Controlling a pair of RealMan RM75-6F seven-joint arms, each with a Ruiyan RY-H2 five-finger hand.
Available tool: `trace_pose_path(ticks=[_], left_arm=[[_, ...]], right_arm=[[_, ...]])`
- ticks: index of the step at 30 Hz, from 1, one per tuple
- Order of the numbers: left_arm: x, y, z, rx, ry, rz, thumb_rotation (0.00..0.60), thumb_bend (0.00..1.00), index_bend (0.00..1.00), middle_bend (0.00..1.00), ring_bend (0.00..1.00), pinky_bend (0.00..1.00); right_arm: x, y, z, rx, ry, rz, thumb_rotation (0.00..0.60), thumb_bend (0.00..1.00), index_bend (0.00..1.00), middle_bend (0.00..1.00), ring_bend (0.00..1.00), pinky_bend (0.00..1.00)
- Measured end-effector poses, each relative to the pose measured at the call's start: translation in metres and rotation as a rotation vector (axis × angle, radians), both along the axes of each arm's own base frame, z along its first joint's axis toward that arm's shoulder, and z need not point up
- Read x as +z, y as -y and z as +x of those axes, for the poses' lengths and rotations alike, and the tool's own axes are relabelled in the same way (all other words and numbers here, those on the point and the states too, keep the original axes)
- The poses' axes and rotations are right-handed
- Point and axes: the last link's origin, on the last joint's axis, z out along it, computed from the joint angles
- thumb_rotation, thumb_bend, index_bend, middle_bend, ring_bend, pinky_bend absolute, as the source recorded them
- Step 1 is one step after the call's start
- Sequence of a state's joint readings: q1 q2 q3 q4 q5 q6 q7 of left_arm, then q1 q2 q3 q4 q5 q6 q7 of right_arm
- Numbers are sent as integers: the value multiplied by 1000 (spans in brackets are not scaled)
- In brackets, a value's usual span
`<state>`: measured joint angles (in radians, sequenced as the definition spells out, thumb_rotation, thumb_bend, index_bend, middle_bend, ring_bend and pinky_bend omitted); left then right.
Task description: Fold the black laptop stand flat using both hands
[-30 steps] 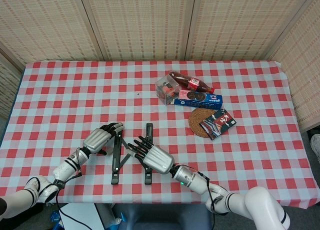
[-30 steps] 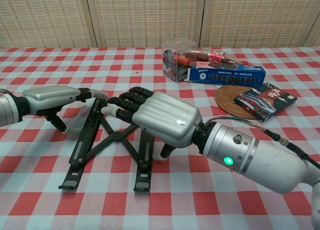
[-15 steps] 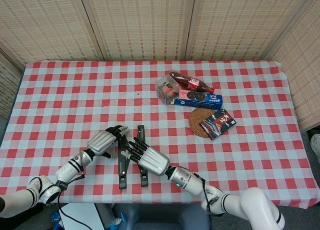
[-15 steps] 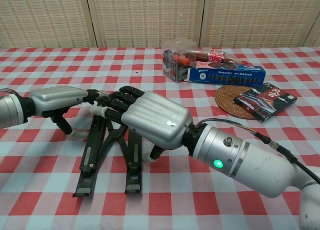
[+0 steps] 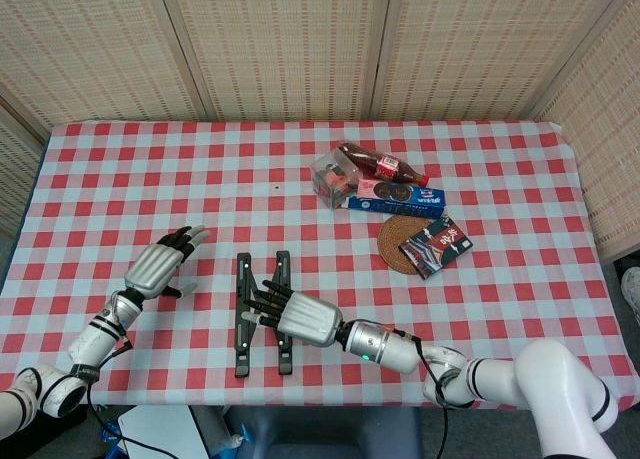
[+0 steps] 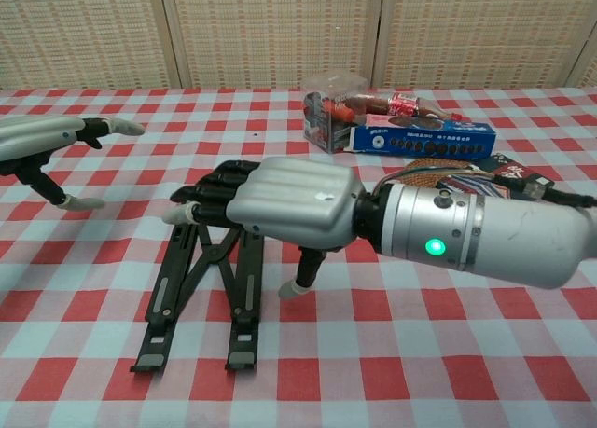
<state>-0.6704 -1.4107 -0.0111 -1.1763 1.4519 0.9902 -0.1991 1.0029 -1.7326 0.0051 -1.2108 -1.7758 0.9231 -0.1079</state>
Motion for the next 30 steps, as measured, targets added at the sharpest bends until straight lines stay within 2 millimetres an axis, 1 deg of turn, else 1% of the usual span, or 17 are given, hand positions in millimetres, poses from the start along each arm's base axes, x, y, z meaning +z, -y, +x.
trace_pose_path(ticks=[2,6,10,18,24,30], left_arm=[[7,3,-5,16,0,16,600,267,0,0,0,163],[14,8,-11,29,-9,32,600,266,0,0,0,163],[16,11,-14,41,-6,38,600,267,0,0,0,163],[20,14,-22,63,7,49,600,266,0,0,0,163],[23,16,-30,85,17,50,600,266,0,0,0,162],[25,17,-35,94,21,54,600,266,0,0,0,161]], right_arm=[[4,5,4,3,-62,38,600,0,0,0,0,0],[11,16,23,32,-184,95,600,0,0,0,0,0],[10,22,40,70,-241,113,600,0,0,0,0,0],[-7,26,57,146,-337,116,600,0,0,0,0,0],[-20,25,63,187,-381,122,600,0,0,0,0,0],[-26,27,66,209,-414,119,600,0,0,0,0,0]])
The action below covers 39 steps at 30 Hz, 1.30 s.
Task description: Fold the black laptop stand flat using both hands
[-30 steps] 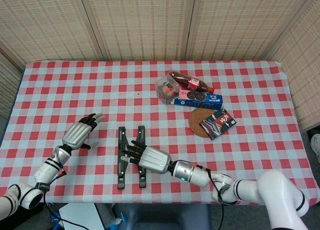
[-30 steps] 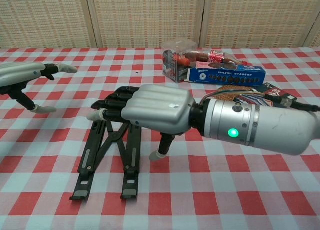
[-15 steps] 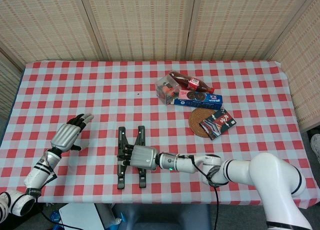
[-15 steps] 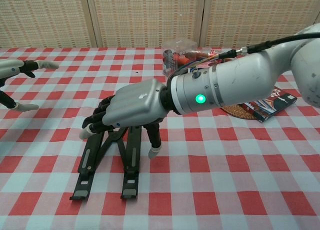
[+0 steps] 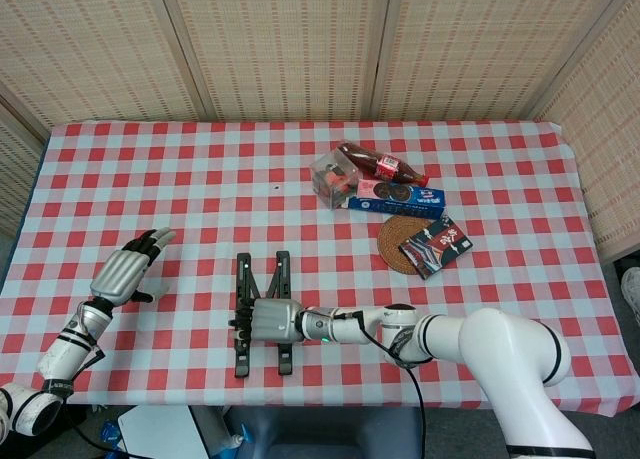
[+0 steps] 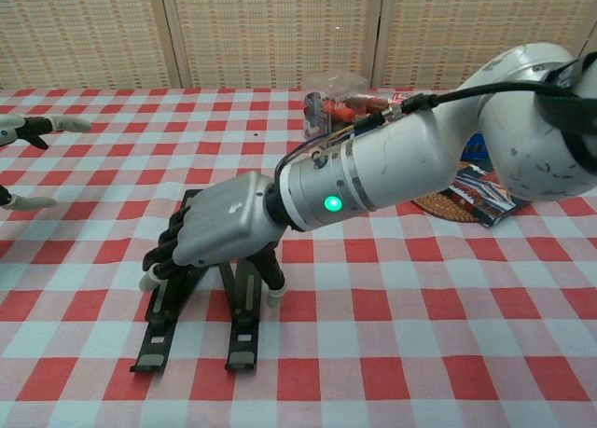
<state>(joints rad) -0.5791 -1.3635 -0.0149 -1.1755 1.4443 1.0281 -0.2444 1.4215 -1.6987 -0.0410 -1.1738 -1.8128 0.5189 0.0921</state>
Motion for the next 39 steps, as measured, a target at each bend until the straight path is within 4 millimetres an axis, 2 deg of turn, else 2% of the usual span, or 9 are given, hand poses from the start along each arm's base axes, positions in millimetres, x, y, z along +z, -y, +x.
trace_pose_path(ticks=[23,28,30,39], left_arm=[[0,-1,-6,9,7,7,600,266,0,0,0,159],[1,-1,-7,11,6,8,600,266,0,0,0,159],[1,-1,-8,12,5,7,600,266,0,0,0,159],[0,1,-9,13,2,4,600,266,0,0,0,159]], right_arm=[[-14,4,11,0,-54,3,600,0,0,3,0,0],[-15,5,14,-9,-41,5,600,35,5,114,0,0],[-16,6,14,-12,-39,6,600,48,35,163,0,0],[-17,5,18,-16,4,21,600,101,286,337,0,0]])
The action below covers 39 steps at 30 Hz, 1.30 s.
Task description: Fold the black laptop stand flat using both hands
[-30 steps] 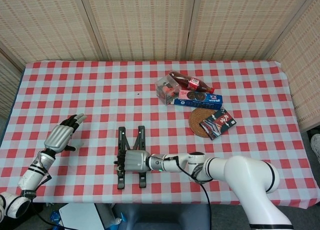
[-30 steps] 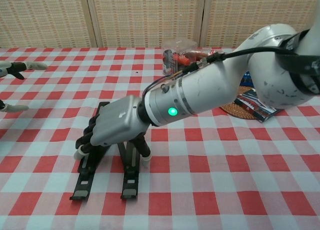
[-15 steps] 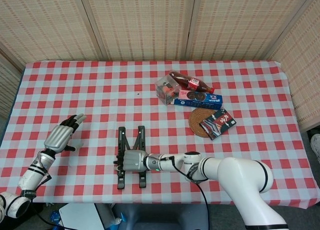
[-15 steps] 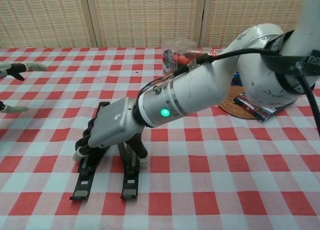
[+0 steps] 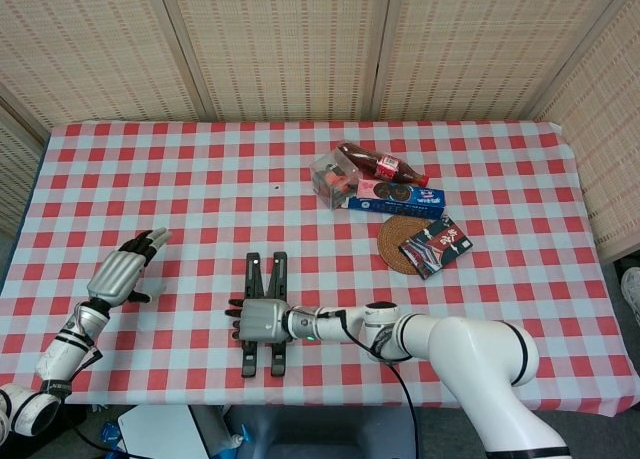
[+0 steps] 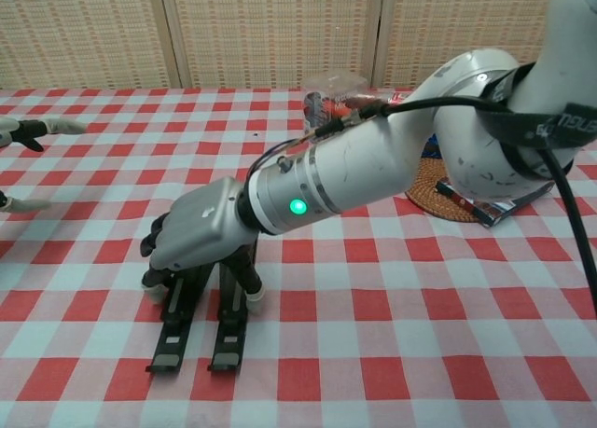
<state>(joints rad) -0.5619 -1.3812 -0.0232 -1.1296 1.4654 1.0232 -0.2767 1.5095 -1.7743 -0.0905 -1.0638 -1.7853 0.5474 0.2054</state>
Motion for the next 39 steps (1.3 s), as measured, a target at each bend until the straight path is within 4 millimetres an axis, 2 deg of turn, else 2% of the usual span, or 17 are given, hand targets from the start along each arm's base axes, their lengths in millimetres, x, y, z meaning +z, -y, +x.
trace_pose_path(ticks=[5,10,12,13,14,17,20,23,28,34,39], left_arm=[[1,1,0,-2,1,2,600,266,0,0,0,159],[0,1,1,-6,-5,-3,600,266,0,0,0,159],[-1,1,3,-7,-5,-4,600,266,0,0,0,158],[-1,1,3,-8,-5,-4,600,266,0,0,0,158],[-1,1,3,-9,-5,-4,600,266,0,0,0,158],[-1,1,5,-10,-6,-3,600,266,0,0,0,158],[0,2,6,-12,-10,-1,600,265,0,0,0,158],[3,2,8,-12,-13,7,600,266,0,0,0,158],[10,3,10,-11,-23,47,600,265,0,0,0,159],[23,9,12,8,-57,110,600,265,0,0,0,158],[37,18,9,28,-95,181,600,265,0,0,0,158]], right_arm=[[2,1,-1,5,38,7,600,126,418,432,61,0],[4,1,-2,5,87,15,600,156,488,486,120,0],[5,1,-3,7,102,18,600,158,496,480,126,0],[6,1,-4,9,103,18,600,158,469,438,120,0],[6,1,-5,10,101,17,600,152,395,366,93,0],[7,2,-8,-2,87,14,600,101,53,93,1,0],[12,2,-8,-22,91,5,600,76,0,2,0,0],[19,2,-11,-43,108,-12,600,66,0,0,0,0],[41,2,-28,-111,151,-58,600,70,0,0,0,0],[80,2,-64,-248,255,-156,600,163,0,77,0,0],[119,-1,-97,-358,382,-293,600,187,21,169,2,23]])
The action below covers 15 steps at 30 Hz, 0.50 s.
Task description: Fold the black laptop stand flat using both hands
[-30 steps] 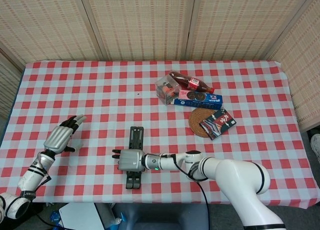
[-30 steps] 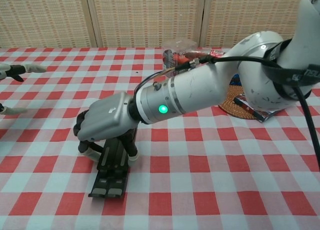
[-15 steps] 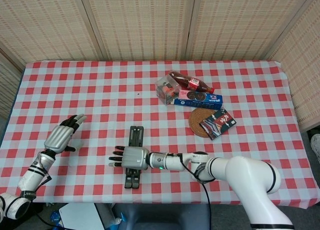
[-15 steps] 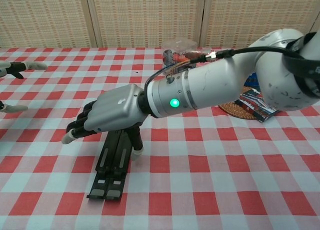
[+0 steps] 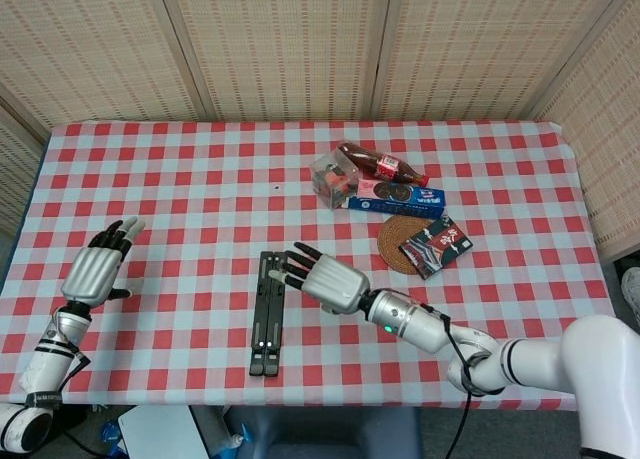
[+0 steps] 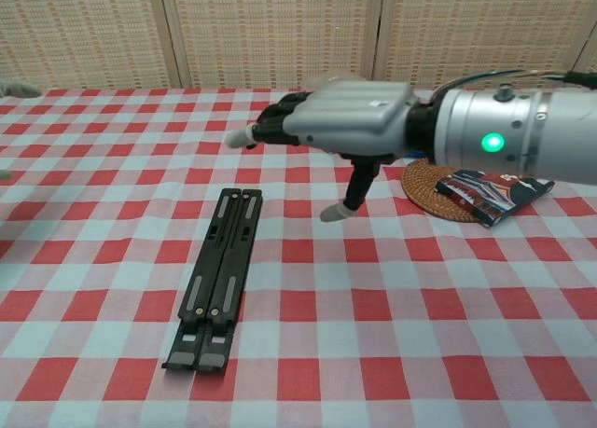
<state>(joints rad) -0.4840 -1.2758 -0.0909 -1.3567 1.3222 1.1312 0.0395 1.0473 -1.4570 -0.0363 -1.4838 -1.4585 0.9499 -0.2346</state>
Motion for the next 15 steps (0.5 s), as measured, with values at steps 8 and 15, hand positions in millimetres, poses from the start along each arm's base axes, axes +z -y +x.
trace_pose_path(ticks=[8,15], left_arm=[[20,27,-2,27,-17,84,600,265,0,0,0,158],[30,50,-1,10,-14,138,600,265,0,0,0,158]], right_arm=[[70,-23,-71,-251,159,-247,600,187,78,206,27,60],[125,-61,-138,-455,190,-439,600,187,93,206,27,60]])
